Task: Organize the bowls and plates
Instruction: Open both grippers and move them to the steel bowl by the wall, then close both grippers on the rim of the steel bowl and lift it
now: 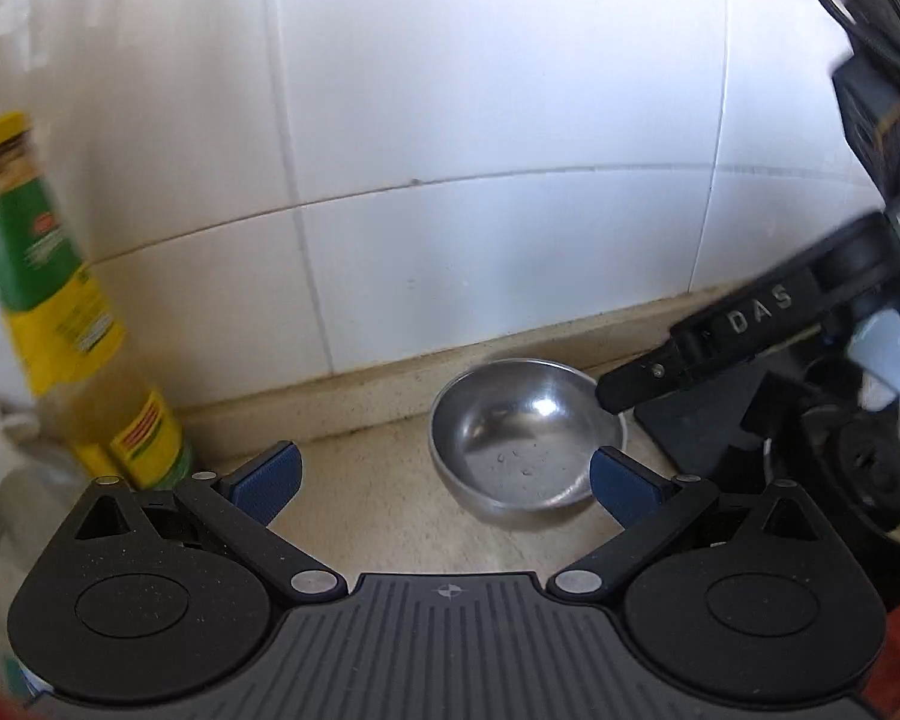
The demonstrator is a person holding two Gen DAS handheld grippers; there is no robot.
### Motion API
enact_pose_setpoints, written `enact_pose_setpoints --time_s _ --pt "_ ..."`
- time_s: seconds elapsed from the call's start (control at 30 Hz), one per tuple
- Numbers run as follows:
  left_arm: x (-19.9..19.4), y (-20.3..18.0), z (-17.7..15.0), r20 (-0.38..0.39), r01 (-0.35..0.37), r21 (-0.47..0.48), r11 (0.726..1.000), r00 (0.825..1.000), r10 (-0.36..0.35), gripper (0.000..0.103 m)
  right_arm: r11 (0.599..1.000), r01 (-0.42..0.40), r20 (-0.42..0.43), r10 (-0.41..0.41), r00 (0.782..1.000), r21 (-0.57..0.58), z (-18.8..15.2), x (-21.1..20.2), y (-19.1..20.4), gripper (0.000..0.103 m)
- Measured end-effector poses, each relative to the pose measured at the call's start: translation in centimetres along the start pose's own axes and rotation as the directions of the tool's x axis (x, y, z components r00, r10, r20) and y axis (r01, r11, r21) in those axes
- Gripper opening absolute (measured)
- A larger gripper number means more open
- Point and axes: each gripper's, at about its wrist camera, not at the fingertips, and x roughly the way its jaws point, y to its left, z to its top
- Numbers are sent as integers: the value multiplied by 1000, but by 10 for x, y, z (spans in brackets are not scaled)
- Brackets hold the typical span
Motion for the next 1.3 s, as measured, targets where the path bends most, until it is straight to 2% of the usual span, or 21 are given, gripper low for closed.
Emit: enact_pose_setpoints --time_s 0.2,0.33,0.4,0.57,0.77,0.97,1.3 --pt "34 -8 0 -54 112 120 986 993 -106 103 996 -63 -51 66 997 62 12 36 -13 64" --pt "60 -5 -3 -105 163 140 977 983 -149 103 996 -71 -76 76 994 62 17 55 -14 64" --pt "71 -4 -1 -139 206 141 968 973 -186 103 996 -71 -89 77 993 62 18 63 -15 64" --pt "85 -5 4 -162 243 188 952 963 -214 103 995 -79 -120 85 989 58 18 76 -15 64" --pt "96 -4 4 -164 241 205 949 964 -209 103 996 -76 -146 82 986 43 16 85 -15 64" --pt "108 -7 0 -157 203 240 949 973 -168 103 997 -71 -157 70 985 3 14 92 -10 64" --pt "123 -15 -4 -150 183 263 947 978 -147 103 996 -87 -160 91 983 36 18 101 -9 64"
